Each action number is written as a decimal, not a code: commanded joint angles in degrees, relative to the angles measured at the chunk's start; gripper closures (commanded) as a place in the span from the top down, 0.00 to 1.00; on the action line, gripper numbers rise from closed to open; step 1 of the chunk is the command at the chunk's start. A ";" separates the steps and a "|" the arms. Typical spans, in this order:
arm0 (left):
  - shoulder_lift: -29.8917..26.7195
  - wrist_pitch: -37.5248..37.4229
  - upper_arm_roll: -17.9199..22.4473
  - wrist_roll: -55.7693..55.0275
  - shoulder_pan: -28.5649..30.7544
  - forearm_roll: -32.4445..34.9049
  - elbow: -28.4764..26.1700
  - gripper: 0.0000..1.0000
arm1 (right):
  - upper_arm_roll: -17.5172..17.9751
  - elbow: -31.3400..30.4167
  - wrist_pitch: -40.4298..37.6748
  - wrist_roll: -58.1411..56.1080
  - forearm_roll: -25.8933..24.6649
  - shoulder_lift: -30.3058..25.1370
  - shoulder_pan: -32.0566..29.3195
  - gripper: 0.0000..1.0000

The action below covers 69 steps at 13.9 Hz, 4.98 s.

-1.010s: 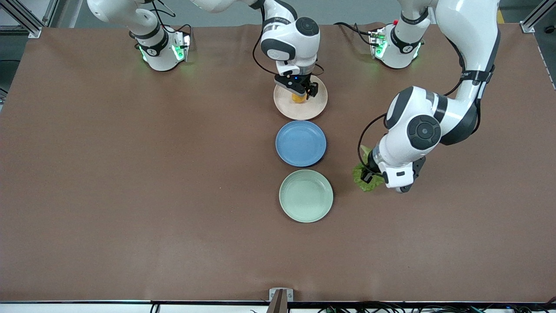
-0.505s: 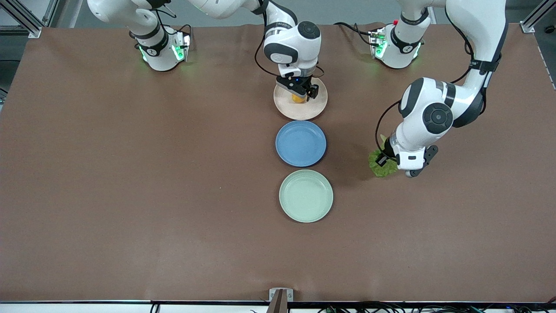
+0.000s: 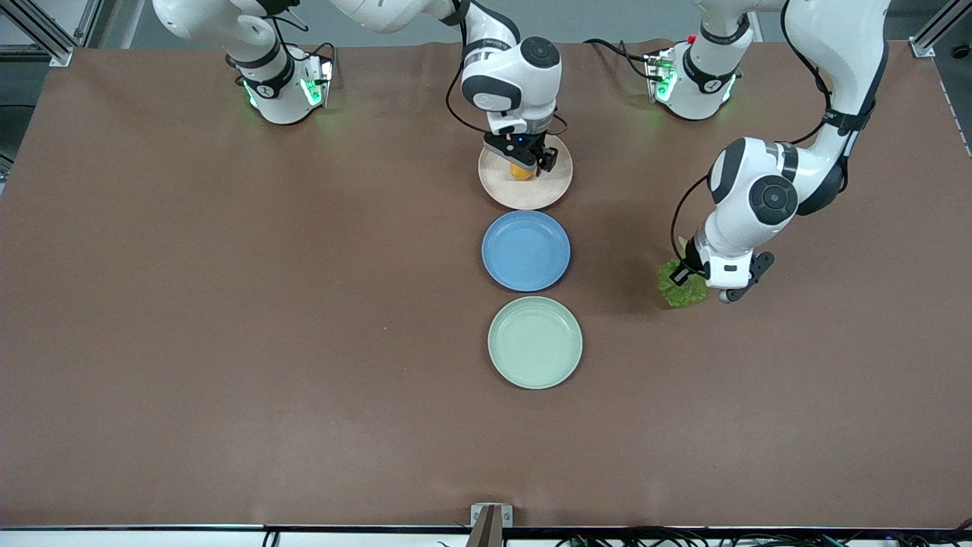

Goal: Pick lemon and lettuce from plates
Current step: 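Lift the lettuce with the left gripper while the right gripper grasps the lemon, then lower the lettuce with the left gripper while the right gripper carries the lemon, then open the left gripper and withdraw while the right gripper lowers the lemon, then release the lemon on the table and withdraw the right gripper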

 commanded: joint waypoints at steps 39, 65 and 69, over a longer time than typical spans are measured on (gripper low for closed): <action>-14.47 -49.70 -0.40 52.34 13.14 -4.71 34.72 1.00 | 7.19 -24.24 11.94 -89.00 -2.35 -12.80 -73.02 0.00; -13.41 -50.50 6.61 51.81 5.43 -3.92 42.37 1.00 | -8.61 -4.74 -19.76 -110.98 13.02 -19.99 -59.59 1.00; -13.41 -50.50 10.31 51.81 1.64 -3.92 42.37 1.00 | -17.67 -2.81 -24.77 -111.85 14.70 -23.60 -52.37 1.00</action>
